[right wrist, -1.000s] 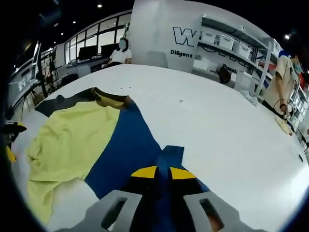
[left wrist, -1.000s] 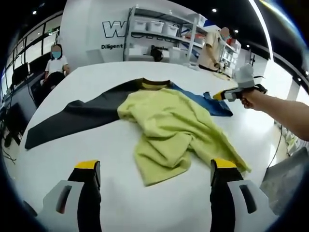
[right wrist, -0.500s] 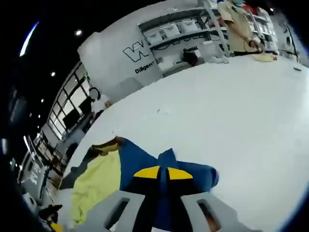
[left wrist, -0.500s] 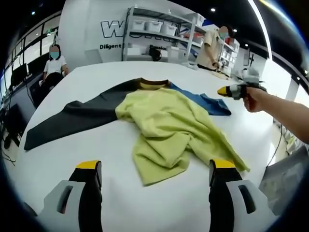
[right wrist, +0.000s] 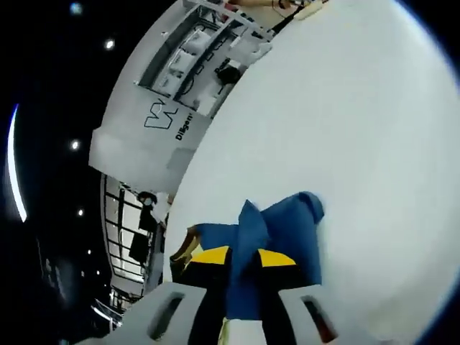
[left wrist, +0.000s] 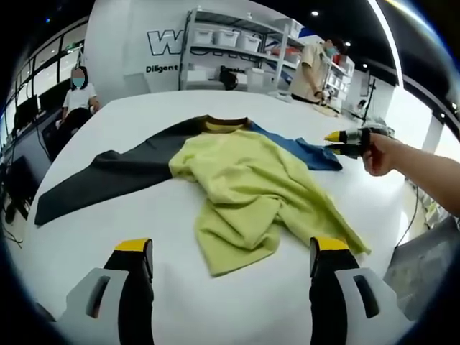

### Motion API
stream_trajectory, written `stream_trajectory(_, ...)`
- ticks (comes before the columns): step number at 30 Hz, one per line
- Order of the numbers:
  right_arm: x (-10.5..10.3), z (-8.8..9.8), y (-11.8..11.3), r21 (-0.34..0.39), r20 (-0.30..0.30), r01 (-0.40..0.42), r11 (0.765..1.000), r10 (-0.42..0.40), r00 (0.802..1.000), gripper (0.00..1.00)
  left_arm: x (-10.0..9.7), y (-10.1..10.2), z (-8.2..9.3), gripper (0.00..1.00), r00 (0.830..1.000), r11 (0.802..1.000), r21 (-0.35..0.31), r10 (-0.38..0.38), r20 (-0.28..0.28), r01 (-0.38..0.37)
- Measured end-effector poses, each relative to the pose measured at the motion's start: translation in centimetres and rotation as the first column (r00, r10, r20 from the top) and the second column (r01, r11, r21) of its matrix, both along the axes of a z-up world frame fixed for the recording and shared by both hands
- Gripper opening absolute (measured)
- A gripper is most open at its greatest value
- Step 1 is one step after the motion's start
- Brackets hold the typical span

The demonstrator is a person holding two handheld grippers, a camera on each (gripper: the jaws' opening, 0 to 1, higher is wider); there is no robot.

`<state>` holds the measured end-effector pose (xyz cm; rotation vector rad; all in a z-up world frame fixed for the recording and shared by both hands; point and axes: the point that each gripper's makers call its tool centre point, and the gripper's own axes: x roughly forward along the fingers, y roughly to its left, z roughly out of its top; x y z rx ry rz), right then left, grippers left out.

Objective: Fold the garment on the visible template until the final outline fits inside the template.

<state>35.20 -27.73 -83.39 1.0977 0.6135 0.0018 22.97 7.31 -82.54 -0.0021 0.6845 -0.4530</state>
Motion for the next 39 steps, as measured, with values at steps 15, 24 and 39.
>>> stream_trajectory(15, 1.6, -1.4, 0.6, -0.105, -0.050, 0.008, 0.994, -0.014, 0.999, 0.15, 0.1, 0.2, 0.2, 0.83, 1.000, 1.000, -0.008, 0.001, 0.002, -0.001)
stream_trajectory(24, 3.1, -1.3, 0.3, -0.305, -0.029, -0.047, 0.951, 0.040, 0.999, 0.00, 0.2, 0.4, 0.3, 0.83, 1.000, 1.000, -0.012, 0.008, 0.001, -0.008)
stream_trajectory(39, 2.0, 2.5, 0.1, -0.736, 0.020, -0.155, 0.659, 0.251, 0.968, 0.00, 0.1, -0.1, 0.3, 0.82, 1.000, 1.000, -0.015, -0.010, -0.001, 0.010)
